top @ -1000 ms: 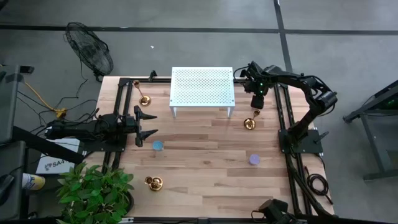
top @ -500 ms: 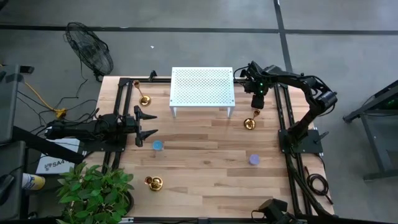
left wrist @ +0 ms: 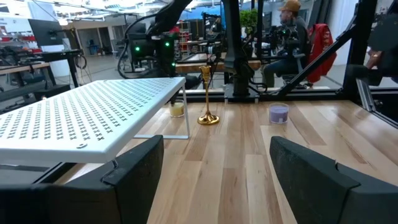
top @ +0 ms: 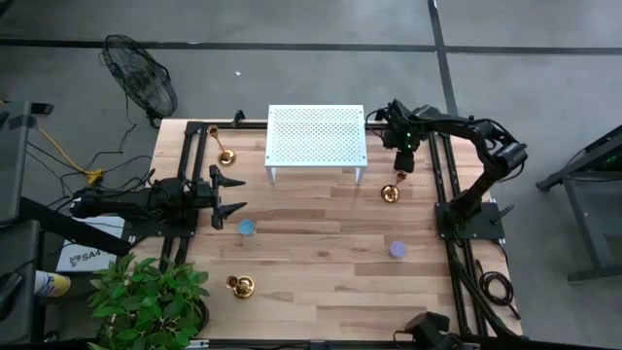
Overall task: Pick & Place candle stick holders
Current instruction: Put the yellow scented candle on the shelf
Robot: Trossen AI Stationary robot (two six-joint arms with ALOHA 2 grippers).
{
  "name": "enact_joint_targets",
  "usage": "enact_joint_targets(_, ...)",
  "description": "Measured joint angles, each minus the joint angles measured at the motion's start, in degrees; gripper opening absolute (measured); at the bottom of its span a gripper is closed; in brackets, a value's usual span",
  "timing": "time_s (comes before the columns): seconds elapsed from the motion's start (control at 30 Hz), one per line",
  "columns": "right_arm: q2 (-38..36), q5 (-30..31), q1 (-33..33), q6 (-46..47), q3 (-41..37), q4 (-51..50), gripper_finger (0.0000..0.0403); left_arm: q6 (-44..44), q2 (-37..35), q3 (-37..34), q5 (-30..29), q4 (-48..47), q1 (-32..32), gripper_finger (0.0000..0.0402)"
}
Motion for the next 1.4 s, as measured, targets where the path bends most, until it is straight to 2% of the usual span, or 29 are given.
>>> enact_joint_targets(0.23,0.1,0.7,0.0,0.3,0.3,0.9,0.0127,0.0,0.0,0.0,0.0,0.0,0.0,0.0289)
enact_joint_targets(0.77,0.2,1.0,0.0,0.5,2.0,0.0,0.0077,0.0,0.0,0.0,0.0,0.0,0.0,0.0289)
enact_joint_targets(1.4,0.2,1.1,0.0,0.9,2.1,-0.3,0.0073,0.0,0.0,0.0,0.0,0.0,0.0,0.0289)
